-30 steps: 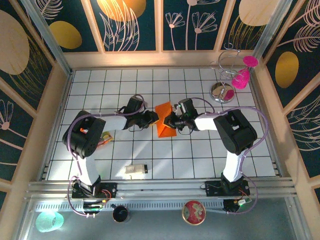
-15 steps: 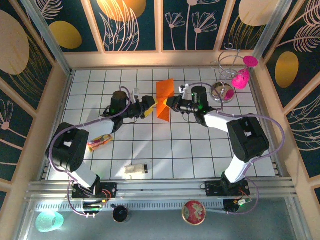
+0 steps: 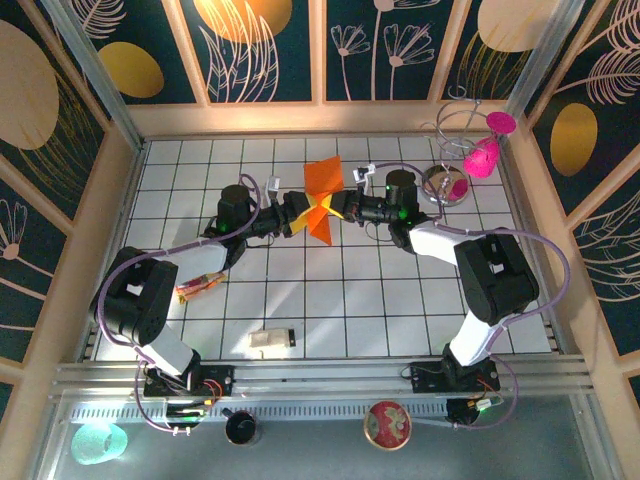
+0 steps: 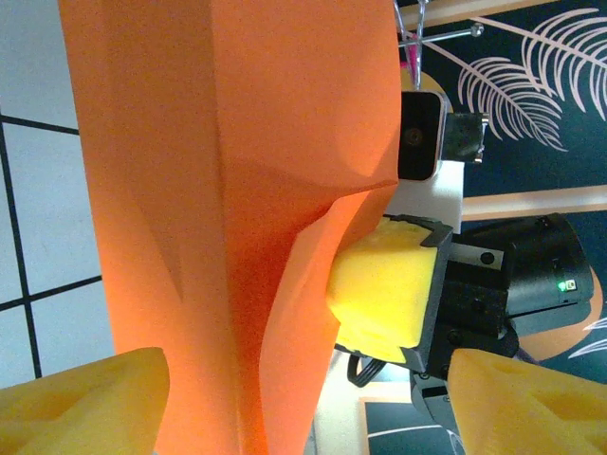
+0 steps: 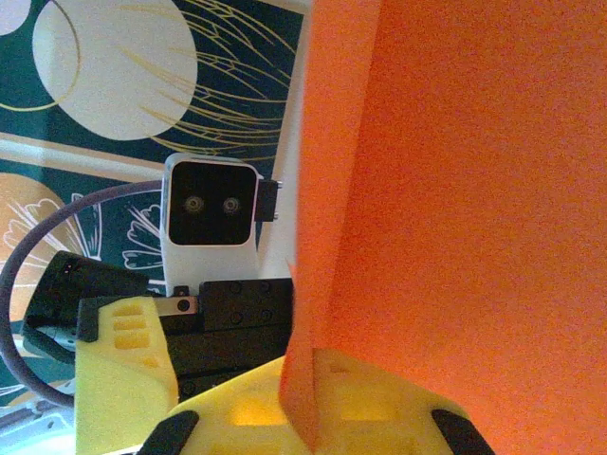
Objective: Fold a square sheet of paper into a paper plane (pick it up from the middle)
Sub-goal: Turn over the paper at the center of the table.
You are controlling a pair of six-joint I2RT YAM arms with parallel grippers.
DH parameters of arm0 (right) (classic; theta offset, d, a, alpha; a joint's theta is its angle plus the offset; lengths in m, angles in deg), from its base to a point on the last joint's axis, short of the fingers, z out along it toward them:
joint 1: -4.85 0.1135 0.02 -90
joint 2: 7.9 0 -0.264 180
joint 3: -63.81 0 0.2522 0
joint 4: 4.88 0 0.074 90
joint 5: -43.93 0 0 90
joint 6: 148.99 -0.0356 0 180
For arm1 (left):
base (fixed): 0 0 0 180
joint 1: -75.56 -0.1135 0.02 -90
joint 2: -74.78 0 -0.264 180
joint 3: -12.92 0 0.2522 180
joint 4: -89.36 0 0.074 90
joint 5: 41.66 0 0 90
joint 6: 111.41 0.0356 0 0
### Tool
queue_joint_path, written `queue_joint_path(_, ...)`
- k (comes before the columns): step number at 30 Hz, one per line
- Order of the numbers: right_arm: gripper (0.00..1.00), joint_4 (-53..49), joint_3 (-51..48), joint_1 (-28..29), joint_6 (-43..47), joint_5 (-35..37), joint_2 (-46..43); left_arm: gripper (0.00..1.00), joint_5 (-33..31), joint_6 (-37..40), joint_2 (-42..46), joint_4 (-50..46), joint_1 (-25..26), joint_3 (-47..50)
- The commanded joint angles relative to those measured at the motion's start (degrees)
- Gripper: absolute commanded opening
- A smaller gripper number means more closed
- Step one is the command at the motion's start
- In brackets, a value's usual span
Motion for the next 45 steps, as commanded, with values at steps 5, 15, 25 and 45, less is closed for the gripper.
queue_joint_path(5, 0.05, 4.4, 0.8, -0.2, -2.5, -2.9, -1.2, 0.6, 2.7, -1.7, -0.3, 6.9, -0.1, 0.0)
queue_joint_path(15, 0.11, 2.4, 0.4, -0.5, -2.1, -3.1, -1.8, 0.38, 2.0, -1.3, -0.9, 6.9, -0.1, -0.3)
queue_joint_path(25, 0.2, -4.4, 0.8, -1.3, 1.3, -2.1, -3.3, 0.16, 1.8, -2.3, -2.4, 6.5, -0.1, -0.5)
queue_joint_path(45, 0.46, -39.8, 2.7, -10.7, 21.4, 28.6, -16.8, 0.08, -36.8, 43.9, 0.2, -67.3, 0.3, -26.8)
